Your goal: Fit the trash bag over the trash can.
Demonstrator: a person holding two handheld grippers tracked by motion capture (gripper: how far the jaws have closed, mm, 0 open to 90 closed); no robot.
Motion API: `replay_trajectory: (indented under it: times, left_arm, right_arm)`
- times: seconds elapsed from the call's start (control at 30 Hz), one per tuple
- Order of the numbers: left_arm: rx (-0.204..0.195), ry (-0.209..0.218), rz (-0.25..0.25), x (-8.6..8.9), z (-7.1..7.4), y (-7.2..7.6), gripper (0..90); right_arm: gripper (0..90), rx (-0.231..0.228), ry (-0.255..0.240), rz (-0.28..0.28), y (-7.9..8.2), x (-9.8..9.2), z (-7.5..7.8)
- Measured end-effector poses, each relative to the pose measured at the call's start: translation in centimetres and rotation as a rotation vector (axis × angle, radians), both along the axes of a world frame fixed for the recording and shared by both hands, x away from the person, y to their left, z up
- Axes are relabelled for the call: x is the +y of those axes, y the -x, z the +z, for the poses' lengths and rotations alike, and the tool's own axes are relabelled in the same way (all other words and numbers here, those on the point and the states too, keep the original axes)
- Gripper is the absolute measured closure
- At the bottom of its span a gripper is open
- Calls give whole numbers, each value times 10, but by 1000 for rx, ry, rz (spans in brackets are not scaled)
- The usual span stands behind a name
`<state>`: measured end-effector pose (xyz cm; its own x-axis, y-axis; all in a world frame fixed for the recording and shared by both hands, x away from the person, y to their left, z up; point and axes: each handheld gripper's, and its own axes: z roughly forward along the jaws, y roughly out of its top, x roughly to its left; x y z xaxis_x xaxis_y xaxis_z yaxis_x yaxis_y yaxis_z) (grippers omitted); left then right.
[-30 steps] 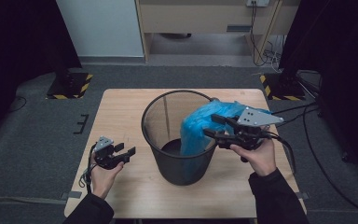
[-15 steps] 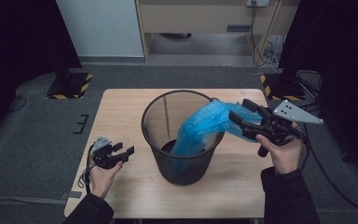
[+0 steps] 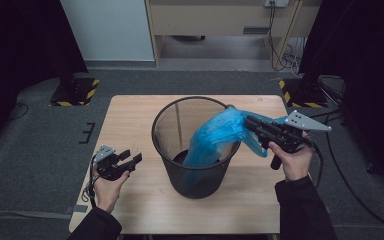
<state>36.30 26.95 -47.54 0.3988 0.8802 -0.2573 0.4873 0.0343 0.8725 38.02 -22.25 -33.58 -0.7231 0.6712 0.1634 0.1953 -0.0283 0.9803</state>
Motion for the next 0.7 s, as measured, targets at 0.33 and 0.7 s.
replay_trajectory:
  times: [0.33, 0.7]
  left_arm:
    - [-10, 25, -1, 0, 2, -1, 434]
    - [-48, 48, 21, 5, 6, 4, 443]
  right_arm:
    - [900, -96, -17, -16, 4, 2, 14]
    - [900, -157, 80, 105, -6, 58, 63]
